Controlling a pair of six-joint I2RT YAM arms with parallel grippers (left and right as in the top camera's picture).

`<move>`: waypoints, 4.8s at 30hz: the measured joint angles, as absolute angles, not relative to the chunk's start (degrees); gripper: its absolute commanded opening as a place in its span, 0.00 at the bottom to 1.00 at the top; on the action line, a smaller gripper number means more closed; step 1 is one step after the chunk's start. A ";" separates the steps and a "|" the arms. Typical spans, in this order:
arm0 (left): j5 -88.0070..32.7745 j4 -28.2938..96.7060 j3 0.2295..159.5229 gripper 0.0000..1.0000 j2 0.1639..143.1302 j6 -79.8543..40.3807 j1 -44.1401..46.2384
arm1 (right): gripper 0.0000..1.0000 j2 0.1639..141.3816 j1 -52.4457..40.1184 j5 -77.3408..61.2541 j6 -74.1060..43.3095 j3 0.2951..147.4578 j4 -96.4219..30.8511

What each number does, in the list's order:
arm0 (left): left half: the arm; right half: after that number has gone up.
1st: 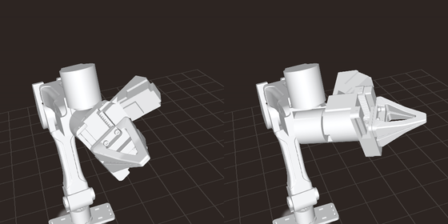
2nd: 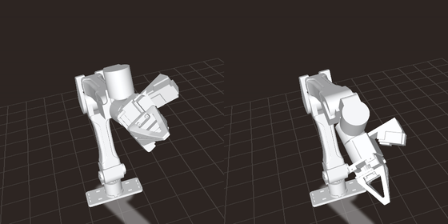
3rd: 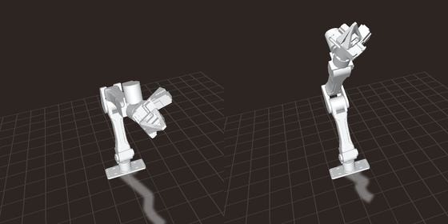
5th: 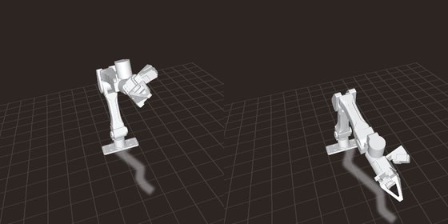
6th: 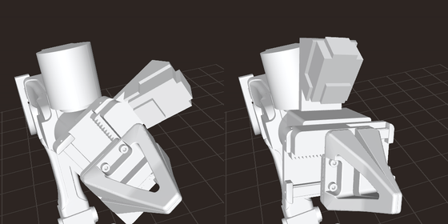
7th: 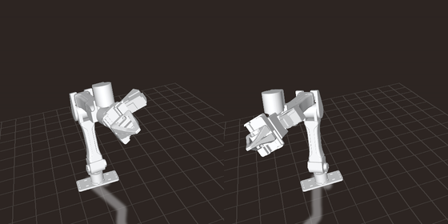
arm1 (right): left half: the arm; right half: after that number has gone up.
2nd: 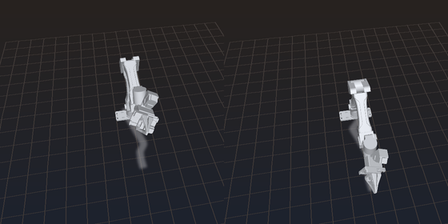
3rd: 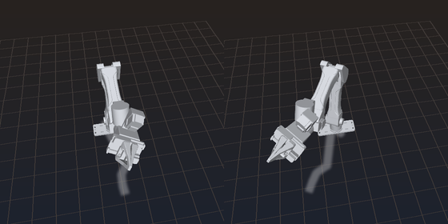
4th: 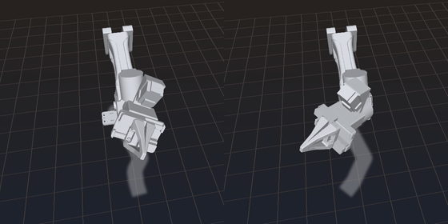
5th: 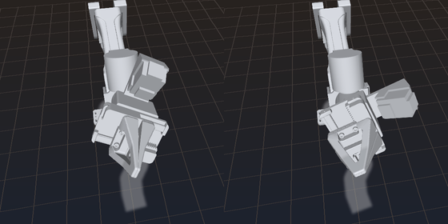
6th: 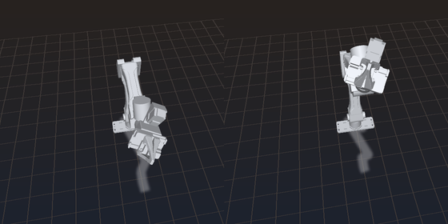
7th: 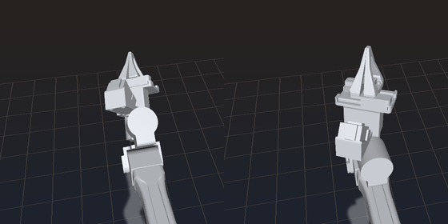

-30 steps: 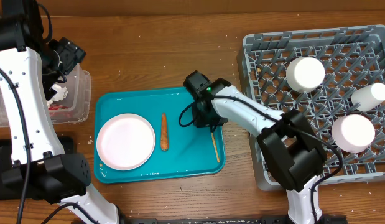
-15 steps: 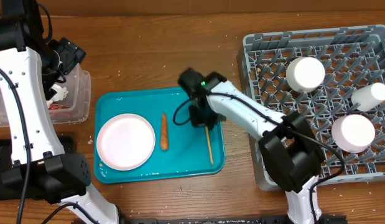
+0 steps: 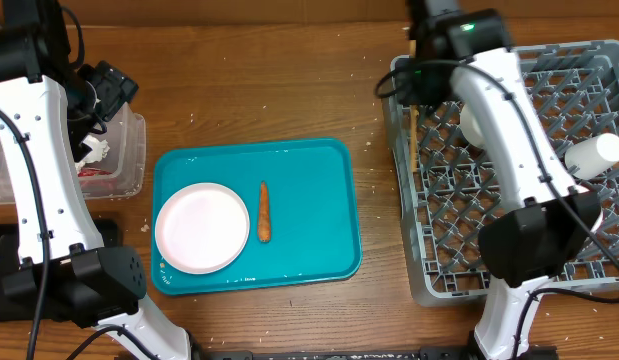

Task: Sort waste into correct bins and load items into the dishwasher
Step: 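Carry the chopsticks right into the grey rack, then move the left gripper to the carrot on the tray and grasp it, then carry the carrot left and drop it onto the black rice tray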

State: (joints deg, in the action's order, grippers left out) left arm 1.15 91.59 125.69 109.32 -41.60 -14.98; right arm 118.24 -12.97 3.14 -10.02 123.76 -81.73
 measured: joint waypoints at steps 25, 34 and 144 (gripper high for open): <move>1.15 91.07 125.69 1.00 109.32 -41.60 -14.98 | 0.91 120.33 -9.15 -28.16 -3.77 124.92 -86.94; 1.15 91.48 125.69 1.00 109.32 -41.60 -14.98 | 1.00 120.27 -17.80 -39.62 -5.08 125.14 -83.72; 4.78 90.21 108.36 0.17 109.73 -39.05 -36.84 | 1.00 120.29 -2.13 -29.19 -20.95 125.12 -82.91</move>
